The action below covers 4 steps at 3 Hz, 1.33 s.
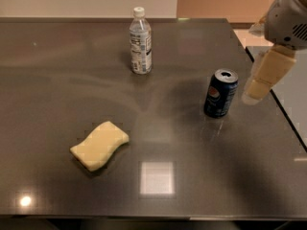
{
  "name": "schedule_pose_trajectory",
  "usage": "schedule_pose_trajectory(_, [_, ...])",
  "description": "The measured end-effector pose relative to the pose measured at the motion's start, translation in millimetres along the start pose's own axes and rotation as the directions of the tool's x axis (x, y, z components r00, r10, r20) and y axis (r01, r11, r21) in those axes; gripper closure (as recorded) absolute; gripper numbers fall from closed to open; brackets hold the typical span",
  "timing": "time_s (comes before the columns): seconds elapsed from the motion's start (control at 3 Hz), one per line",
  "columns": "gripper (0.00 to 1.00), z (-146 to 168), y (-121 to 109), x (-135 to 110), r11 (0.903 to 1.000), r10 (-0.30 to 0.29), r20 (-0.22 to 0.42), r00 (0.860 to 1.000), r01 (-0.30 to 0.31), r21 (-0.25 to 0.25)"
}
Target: Knock blue plastic bottle over
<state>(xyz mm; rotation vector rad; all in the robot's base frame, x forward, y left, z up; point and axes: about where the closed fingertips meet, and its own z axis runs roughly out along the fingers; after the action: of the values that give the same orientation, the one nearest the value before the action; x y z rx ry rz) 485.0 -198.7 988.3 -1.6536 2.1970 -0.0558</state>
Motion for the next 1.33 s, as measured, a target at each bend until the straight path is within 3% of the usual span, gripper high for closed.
schedule_pose_trajectory(0.67, [0.00, 20.1, -50.8, -38.6, 0.9956, 0.094, 0.116, 0.989, -0.093, -0.013])
schedule_pose_trajectory(1.33, [0.00, 53.9, -91.8, -86.1, 0.9805, 0.197, 0.228, 0.954, -0.192, -0.043])
